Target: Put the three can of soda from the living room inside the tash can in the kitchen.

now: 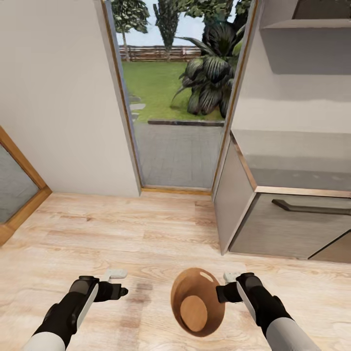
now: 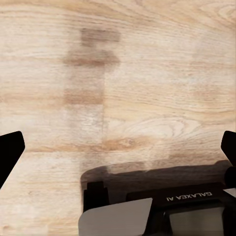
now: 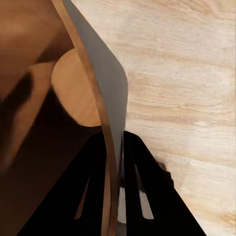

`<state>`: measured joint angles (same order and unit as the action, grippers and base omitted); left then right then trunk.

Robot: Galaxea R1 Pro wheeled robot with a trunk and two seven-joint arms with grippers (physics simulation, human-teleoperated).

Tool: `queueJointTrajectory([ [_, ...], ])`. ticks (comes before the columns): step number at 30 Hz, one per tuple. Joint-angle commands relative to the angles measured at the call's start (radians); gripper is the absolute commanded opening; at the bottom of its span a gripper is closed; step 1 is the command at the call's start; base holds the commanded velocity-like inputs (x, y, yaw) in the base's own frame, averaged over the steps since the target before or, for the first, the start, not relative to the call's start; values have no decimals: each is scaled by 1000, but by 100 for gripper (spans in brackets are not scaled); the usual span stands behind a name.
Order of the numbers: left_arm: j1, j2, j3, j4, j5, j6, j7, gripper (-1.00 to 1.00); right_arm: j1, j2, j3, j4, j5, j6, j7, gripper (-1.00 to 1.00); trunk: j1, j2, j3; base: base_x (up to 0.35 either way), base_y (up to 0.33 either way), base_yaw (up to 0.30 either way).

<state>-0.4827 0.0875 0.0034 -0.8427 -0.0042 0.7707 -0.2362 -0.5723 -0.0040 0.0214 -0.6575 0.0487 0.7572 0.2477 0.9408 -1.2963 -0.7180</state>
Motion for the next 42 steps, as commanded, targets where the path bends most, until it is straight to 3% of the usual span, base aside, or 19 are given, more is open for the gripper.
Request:
queueJointTrajectory([
  [1,0,0,0,3,0,-2,0,100,-4,1,-1,-1,-26,4,14,-100,-4,7,3,0,0,0],
  [12,-1,0,0,16,0,-17,1,100,-27,4,0,-2,-26,6,79,-100,-46,84,38,0,0,0],
  [25,-2,-3,1,45,1,-21,1,100,-34,-4,-1,0,-25,4,80,-100,-96,175,79,0,0,0],
  [33,-2,2,1,109,5,-80,0,100,-30,-9,-1,6,-22,0,72,-100,-127,231,104,0,0,0],
  [42,-2,4,2,132,9,-97,0,100,-26,-10,-1,8,-20,-6,68,-100,-161,294,132,0,0,0],
])
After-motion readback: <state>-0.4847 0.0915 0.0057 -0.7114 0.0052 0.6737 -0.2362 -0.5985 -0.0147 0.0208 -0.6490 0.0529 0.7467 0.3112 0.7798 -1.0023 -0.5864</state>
